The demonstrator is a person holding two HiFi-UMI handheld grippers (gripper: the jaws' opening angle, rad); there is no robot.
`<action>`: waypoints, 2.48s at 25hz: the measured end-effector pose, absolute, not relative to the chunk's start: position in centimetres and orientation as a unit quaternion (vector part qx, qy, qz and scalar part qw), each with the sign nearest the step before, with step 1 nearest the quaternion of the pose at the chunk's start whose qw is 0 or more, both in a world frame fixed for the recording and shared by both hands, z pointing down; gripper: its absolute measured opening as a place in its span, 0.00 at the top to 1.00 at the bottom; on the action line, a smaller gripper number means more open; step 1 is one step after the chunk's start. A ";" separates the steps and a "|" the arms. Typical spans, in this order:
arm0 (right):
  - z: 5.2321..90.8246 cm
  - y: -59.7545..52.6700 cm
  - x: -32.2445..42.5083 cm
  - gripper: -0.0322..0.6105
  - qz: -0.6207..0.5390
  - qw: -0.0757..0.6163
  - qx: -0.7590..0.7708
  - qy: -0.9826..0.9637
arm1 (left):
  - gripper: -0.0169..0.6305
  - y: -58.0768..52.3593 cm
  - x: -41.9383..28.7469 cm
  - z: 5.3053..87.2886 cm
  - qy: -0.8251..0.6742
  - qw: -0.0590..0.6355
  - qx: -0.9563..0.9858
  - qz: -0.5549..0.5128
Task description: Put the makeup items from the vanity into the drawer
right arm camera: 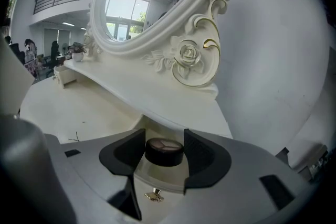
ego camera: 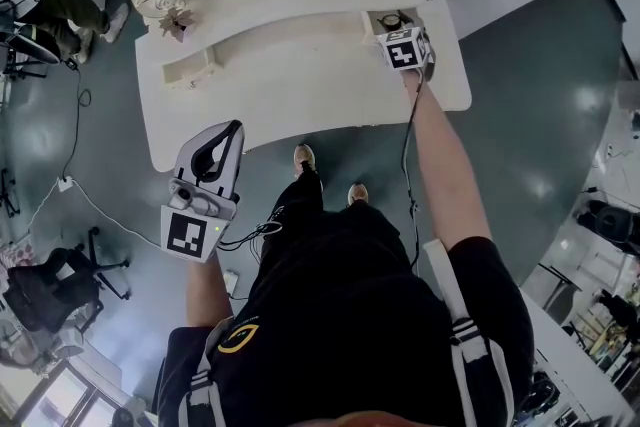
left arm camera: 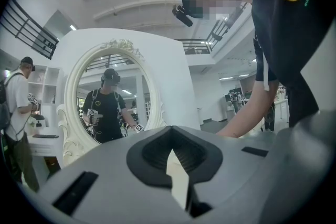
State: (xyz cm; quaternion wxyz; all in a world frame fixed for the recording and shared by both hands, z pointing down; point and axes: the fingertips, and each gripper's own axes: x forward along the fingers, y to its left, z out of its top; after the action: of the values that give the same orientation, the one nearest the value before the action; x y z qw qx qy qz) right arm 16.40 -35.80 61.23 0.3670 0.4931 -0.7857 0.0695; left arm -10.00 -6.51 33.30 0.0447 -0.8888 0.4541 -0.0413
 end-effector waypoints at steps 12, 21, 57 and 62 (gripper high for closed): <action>59.8 -35.1 16.1 0.53 0.050 0.346 0.503 -0.791 | 0.95 -6.7 -9.4 33.0 0.450 0.048 -0.891 -0.038; 54.8 -33.1 13.5 0.51 0.006 0.298 0.492 -0.818 | 0.95 -6.6 -8.9 32.9 0.446 0.049 -0.893 -0.034; 32.8 -12.3 -1.2 0.68 -0.098 0.020 0.303 -0.948 | 0.95 -6.4 -9.1 32.5 0.447 0.060 -0.892 -0.017; 33.1 -10.6 -1.3 0.74 -0.091 0.021 0.298 -0.950 | 0.95 -6.4 -8.9 32.5 0.445 0.060 -0.894 -0.016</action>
State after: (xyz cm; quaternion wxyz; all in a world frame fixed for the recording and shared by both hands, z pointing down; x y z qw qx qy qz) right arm -1.26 -10.58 33.12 0.0213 0.2975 -0.9501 -0.0914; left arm -8.86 -6.43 32.49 0.0604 -0.8935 0.4446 -0.0164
